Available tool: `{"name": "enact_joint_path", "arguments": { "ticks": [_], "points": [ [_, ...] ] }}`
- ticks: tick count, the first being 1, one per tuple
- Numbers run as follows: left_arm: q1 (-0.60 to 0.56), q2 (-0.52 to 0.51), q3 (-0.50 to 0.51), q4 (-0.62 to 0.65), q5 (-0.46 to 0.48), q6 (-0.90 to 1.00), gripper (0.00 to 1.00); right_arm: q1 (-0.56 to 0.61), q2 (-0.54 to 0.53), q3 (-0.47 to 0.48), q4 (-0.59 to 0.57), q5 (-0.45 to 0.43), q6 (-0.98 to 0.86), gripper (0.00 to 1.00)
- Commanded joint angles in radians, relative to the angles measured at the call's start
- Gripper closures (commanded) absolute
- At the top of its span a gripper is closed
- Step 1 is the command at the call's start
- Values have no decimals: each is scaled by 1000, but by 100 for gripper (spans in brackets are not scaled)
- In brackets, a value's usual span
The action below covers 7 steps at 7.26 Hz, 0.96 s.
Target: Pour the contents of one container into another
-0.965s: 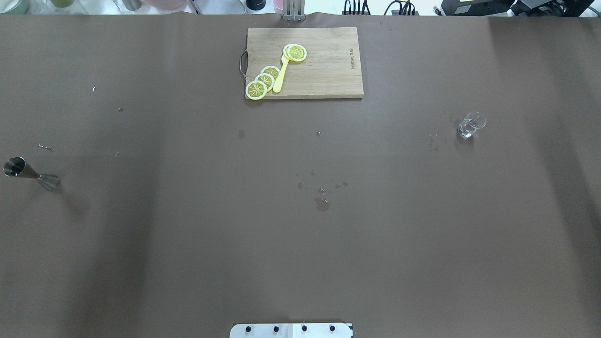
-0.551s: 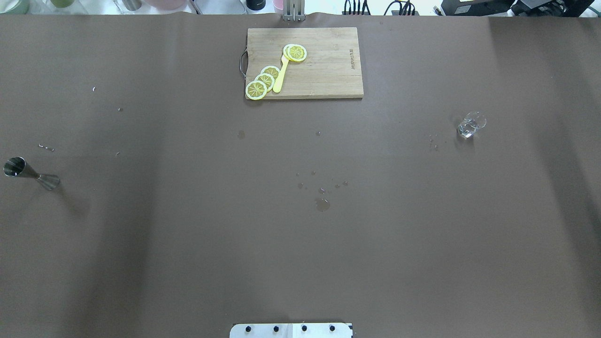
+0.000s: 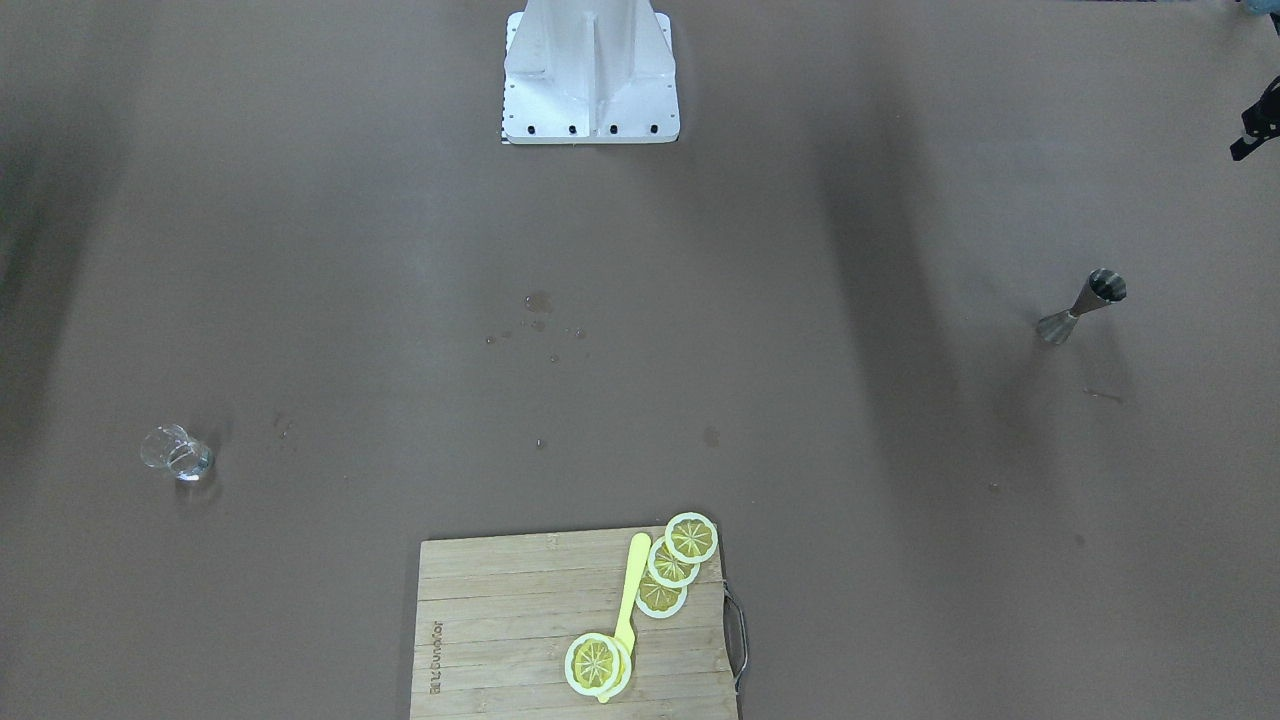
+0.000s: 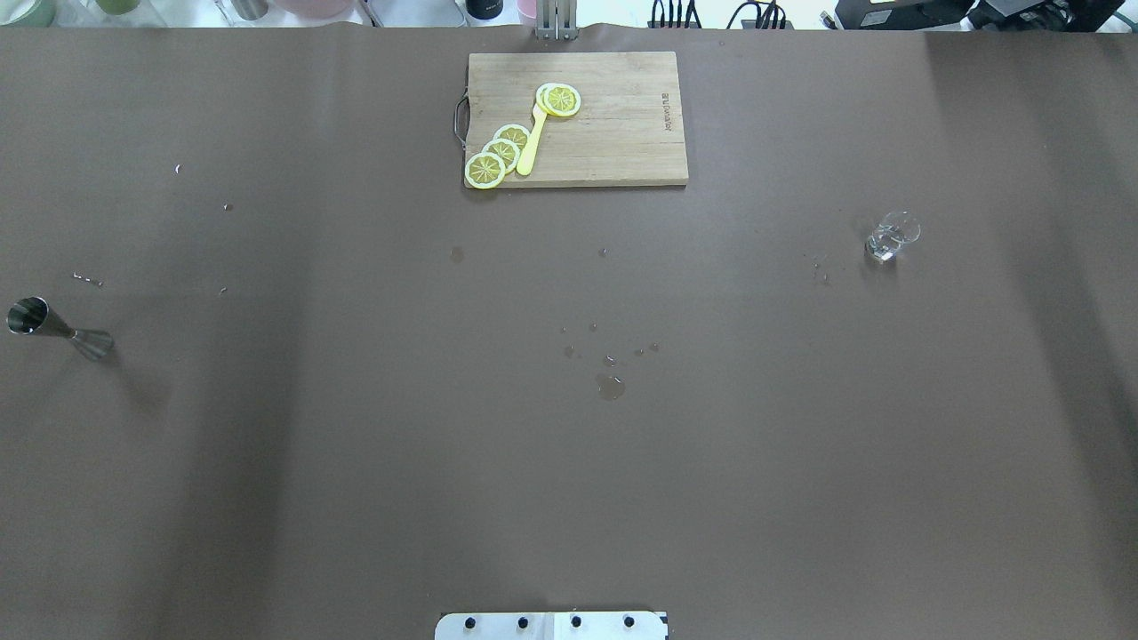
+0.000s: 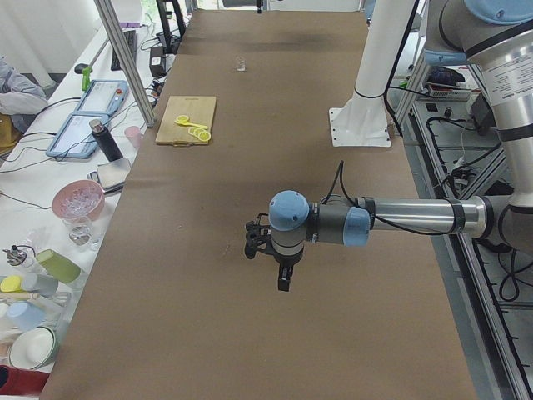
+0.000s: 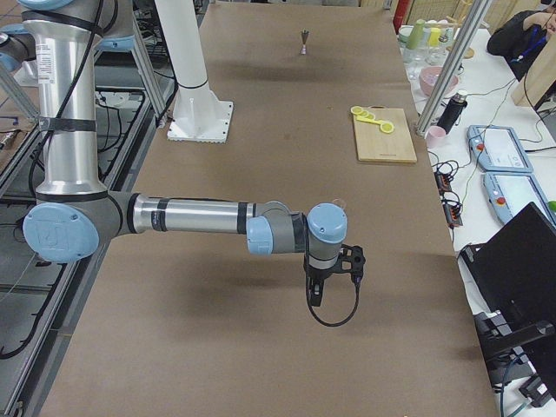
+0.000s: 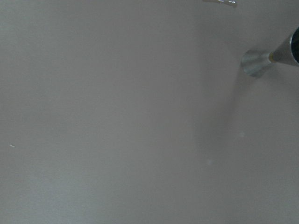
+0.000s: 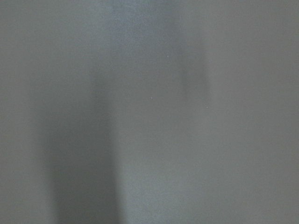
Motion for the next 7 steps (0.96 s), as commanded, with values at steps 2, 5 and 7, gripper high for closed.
{"name": "enact_joint_path", "arguments": {
  "ticks": [2, 5, 7],
  "points": [
    [-59, 8, 9, 9, 3, 8, 2, 0, 0, -11, 0, 1, 0, 0],
    [-70, 6, 17, 9, 23, 6, 2, 0, -2, -9, 0, 6, 0, 0],
    [-74, 5, 16, 6, 23, 5, 2, 0, 3, -8, 0, 3, 2, 0]
  ]
}}
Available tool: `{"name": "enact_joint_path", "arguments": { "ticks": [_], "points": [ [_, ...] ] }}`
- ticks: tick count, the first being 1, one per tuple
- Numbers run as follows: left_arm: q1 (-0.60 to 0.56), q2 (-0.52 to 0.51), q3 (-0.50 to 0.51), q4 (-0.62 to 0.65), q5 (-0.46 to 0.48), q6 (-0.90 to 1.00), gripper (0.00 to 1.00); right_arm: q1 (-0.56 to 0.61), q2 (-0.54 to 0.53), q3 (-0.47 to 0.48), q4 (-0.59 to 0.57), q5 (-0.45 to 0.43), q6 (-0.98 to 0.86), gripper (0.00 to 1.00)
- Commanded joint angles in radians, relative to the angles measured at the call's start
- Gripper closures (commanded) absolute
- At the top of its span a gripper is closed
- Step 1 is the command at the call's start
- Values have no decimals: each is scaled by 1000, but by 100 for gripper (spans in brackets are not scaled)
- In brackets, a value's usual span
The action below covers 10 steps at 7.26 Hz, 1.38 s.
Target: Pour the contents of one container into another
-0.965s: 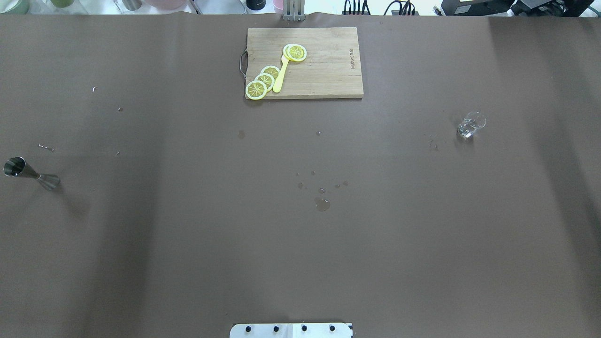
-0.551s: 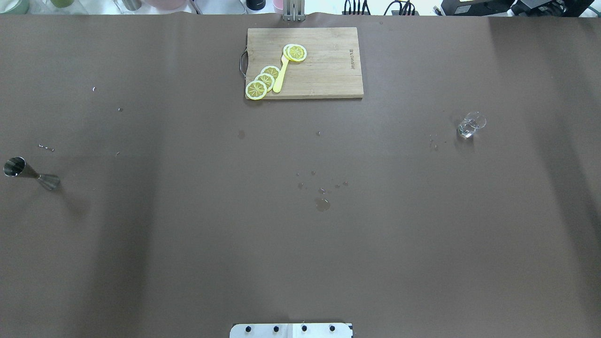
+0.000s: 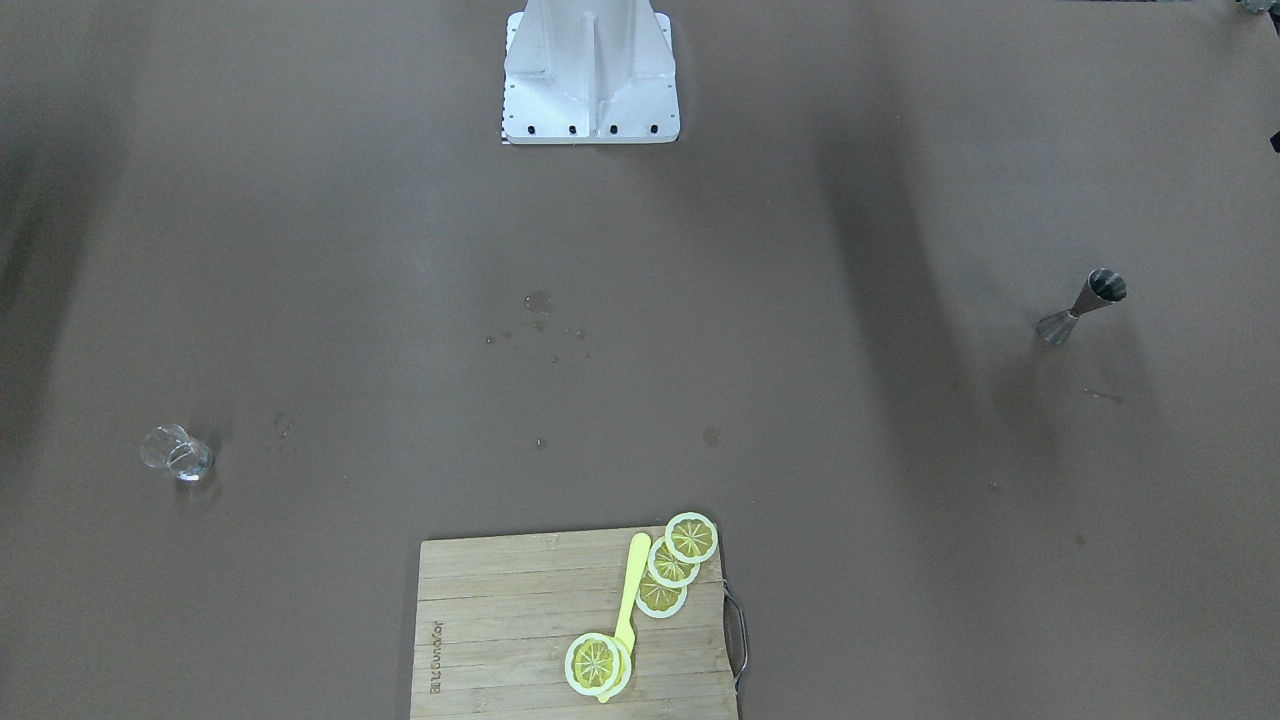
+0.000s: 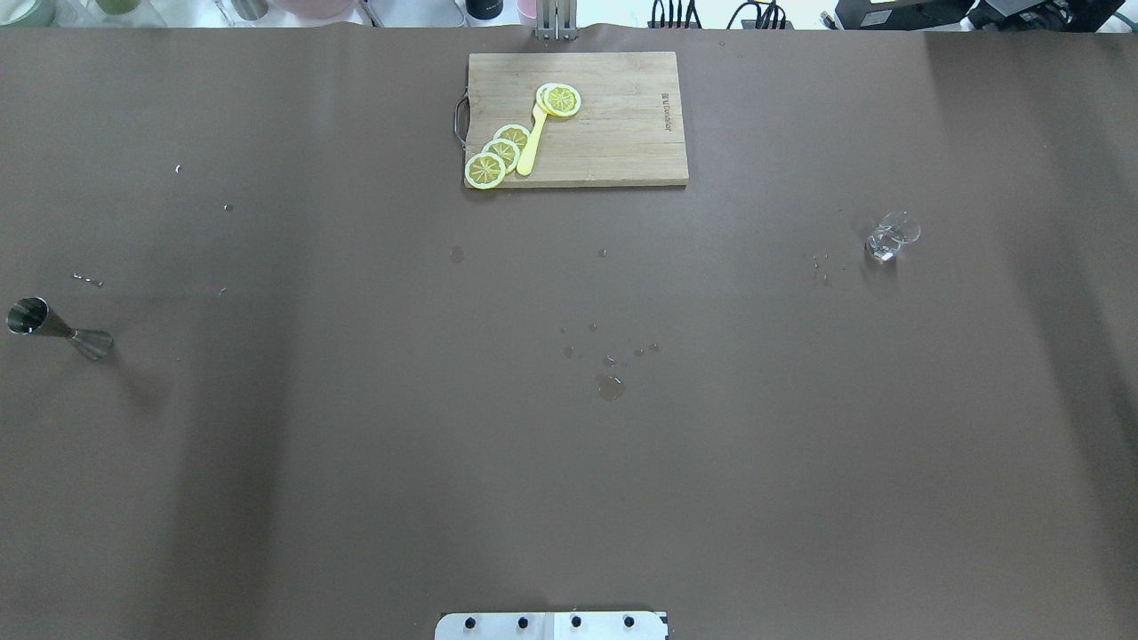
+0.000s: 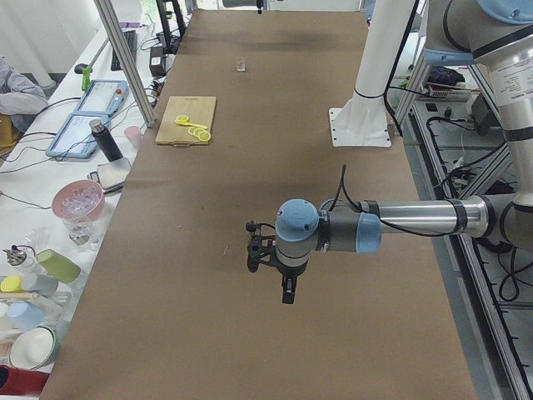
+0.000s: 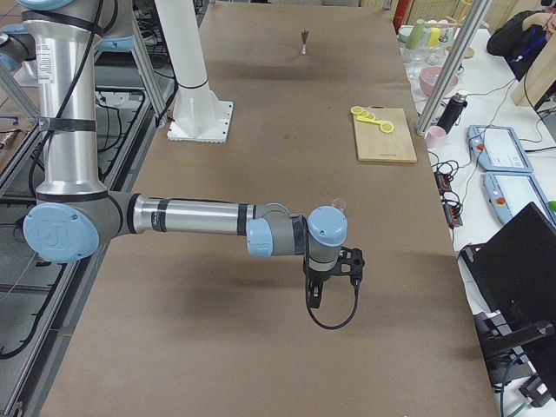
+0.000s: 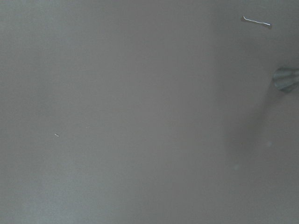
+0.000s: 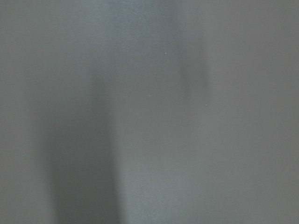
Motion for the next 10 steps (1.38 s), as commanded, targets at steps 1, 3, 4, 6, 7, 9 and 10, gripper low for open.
{"name": "enact_joint_path", "arguments": {
  "ticks": [1, 3, 4, 6, 7, 9, 10],
  "points": [
    [-18, -2, -4, -3, 2, -3, 2, 0, 5, 4, 0, -1, 1, 0],
    [-22, -11, -4, -8, -1, -7, 2, 0, 13, 7, 0, -1, 2, 0],
    [-22, -13, -2, -11, -3, -7, 2, 0, 13, 8, 0, 1, 2, 0],
    [-21, -16, 5, -22, -3, -6, 2, 0, 11, 5, 0, 2, 1, 0],
    [-19, -19, 4, -41, -3, -6, 2, 0, 13, 10, 2, -2, -4, 0],
    [-19, -19, 30, -171, 3, -9, 2, 0, 42, 22, 0, 11, -10, 0],
    [-19, -19, 57, -251, 40, -10, 2, 0, 71, 31, 2, 81, -10, 0]
  ]
}}
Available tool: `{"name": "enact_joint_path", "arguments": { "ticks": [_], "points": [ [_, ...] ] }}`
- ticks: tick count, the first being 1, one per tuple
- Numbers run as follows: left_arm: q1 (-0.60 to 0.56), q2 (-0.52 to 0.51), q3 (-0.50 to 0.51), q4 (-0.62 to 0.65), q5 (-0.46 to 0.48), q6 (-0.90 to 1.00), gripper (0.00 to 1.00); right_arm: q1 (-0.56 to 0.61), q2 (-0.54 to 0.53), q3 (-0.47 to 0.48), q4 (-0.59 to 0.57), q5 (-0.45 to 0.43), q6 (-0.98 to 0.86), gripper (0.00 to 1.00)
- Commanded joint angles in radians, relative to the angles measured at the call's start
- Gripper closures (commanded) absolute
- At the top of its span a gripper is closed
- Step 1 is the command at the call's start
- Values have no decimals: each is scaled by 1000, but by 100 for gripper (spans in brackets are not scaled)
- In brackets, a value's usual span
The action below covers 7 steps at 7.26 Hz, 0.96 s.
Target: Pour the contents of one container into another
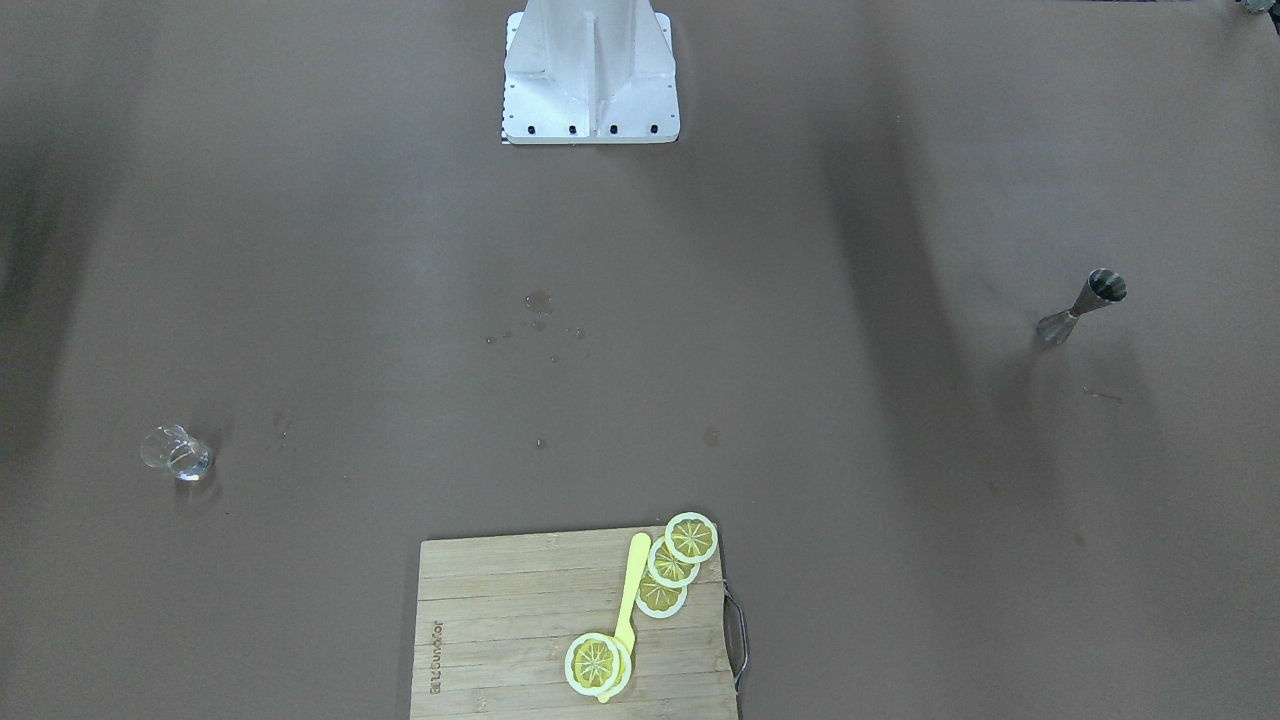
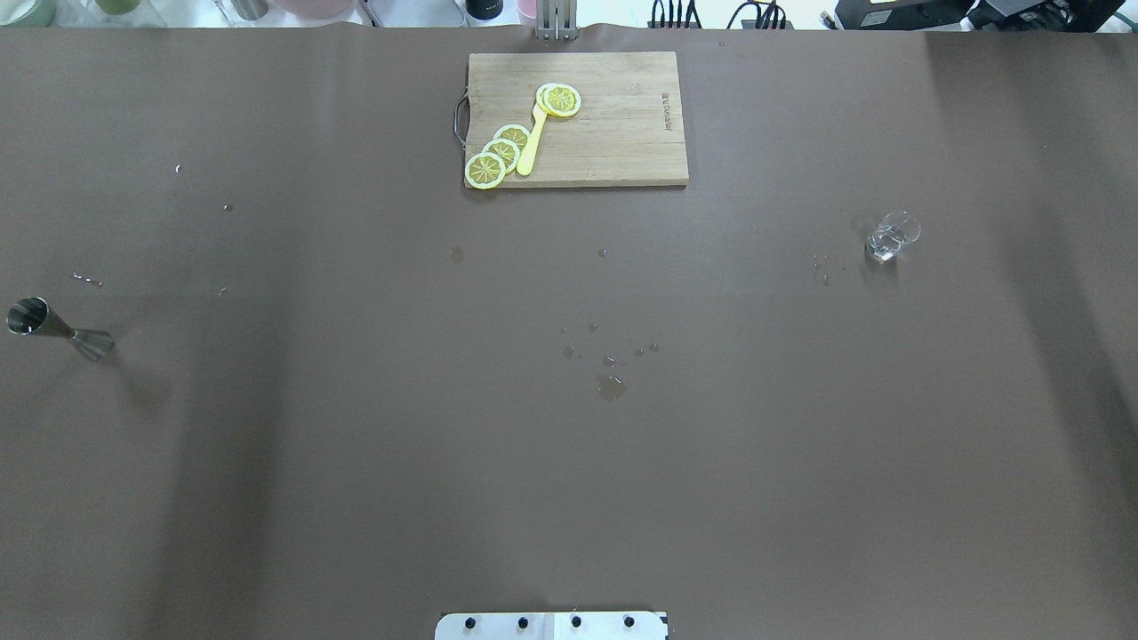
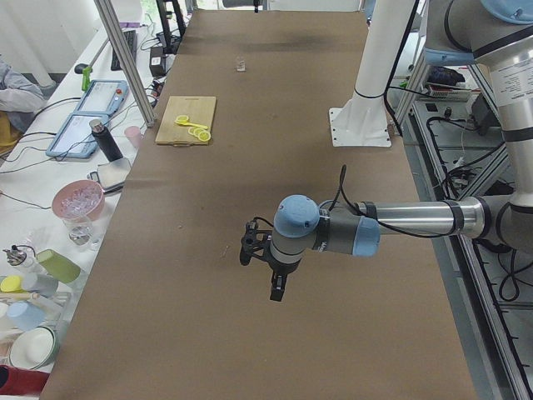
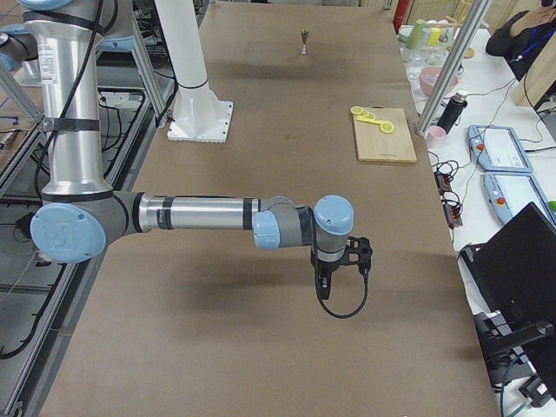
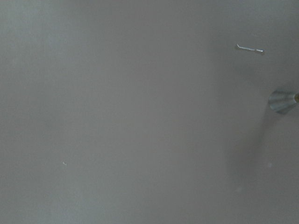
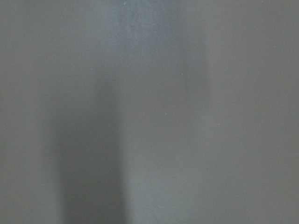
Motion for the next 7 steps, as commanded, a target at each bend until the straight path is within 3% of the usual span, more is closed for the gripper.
{"name": "enact_joint_path", "arguments": {
  "ticks": [1, 3, 5, 7],
  "points": [
    [0, -9, 76, -187, 39, -5, 2, 0, 48, 15, 1, 98, -3, 0],
    [5, -11, 130, -396, 42, -208, 2, -8, 118, 9, 18, 103, 6, 0],
    [25, -16, 166, -510, 132, -212, 2, -28, 116, -1, 75, 151, 7, 0],
    [60, 10, 172, -681, 162, -211, 2, -58, 70, -82, 405, 221, 129, 0]
  ]
}}
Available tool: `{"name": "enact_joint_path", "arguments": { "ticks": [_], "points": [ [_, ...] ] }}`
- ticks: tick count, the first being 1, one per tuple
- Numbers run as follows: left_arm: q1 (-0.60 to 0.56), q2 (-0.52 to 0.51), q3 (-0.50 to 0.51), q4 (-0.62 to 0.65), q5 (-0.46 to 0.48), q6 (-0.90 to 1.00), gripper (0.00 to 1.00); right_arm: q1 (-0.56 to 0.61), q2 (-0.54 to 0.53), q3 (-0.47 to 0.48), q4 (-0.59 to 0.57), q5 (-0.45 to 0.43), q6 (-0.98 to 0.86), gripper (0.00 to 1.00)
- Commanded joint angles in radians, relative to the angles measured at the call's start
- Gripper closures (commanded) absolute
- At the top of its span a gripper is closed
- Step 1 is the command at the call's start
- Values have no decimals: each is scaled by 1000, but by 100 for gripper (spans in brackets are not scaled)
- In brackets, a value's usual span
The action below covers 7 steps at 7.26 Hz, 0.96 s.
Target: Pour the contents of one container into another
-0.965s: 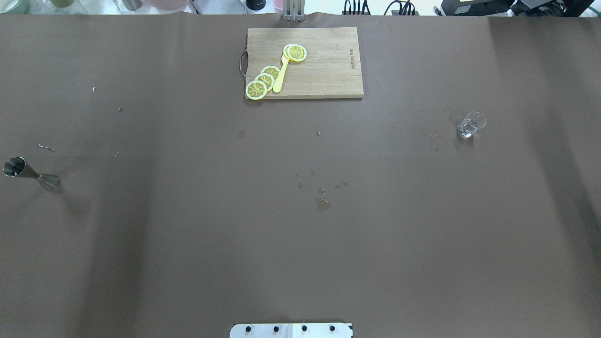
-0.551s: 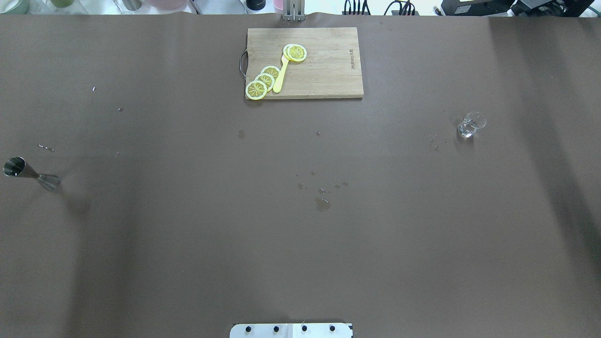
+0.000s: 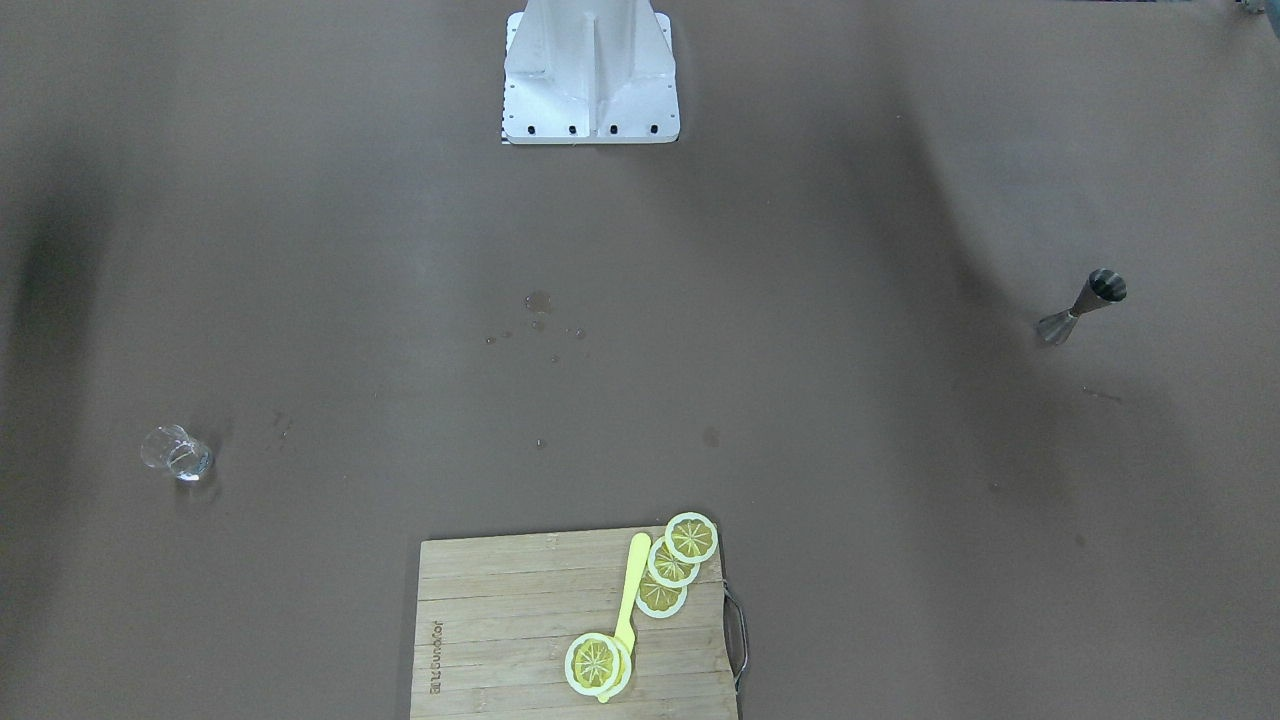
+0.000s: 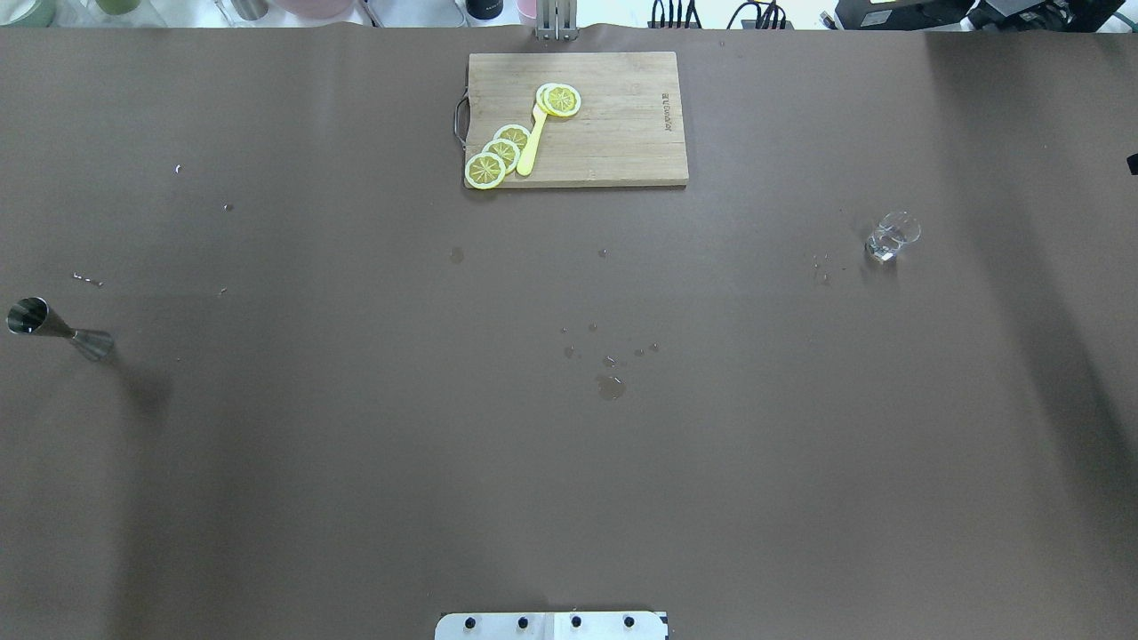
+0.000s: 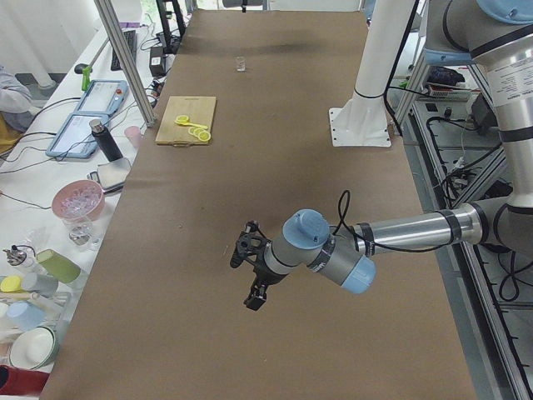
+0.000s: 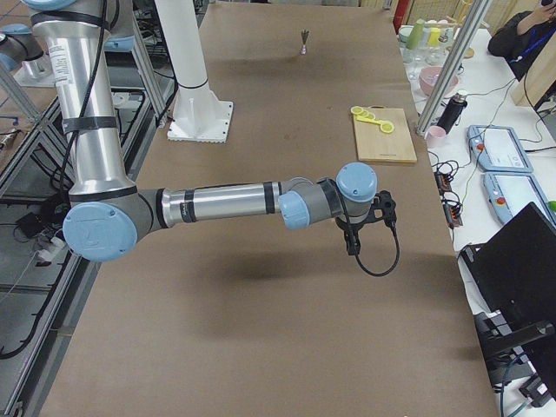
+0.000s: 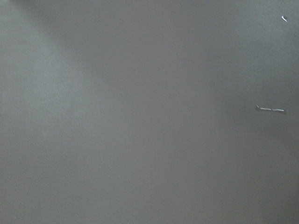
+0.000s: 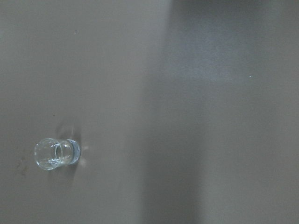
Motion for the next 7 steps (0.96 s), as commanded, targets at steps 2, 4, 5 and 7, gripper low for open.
{"name": "enact_joint_path", "arguments": {
  "ticks": [2, 4, 5, 7],
  "points": [
    [53, 19, 61, -316, 83, -3, 2, -73, -78, -94, 533, 54, 215, 0],
    [142, 21, 105, -535, 150, -6, 2, -97, -86, -172, 769, 103, 211, 0],
    [148, 21, 122, -571, 173, -3, 2, -131, -82, -192, 849, 110, 206, 0],
    [162, 1, 130, -691, 169, -9, 2, -185, -69, -290, 1033, 110, 144, 0]
  ]
}}
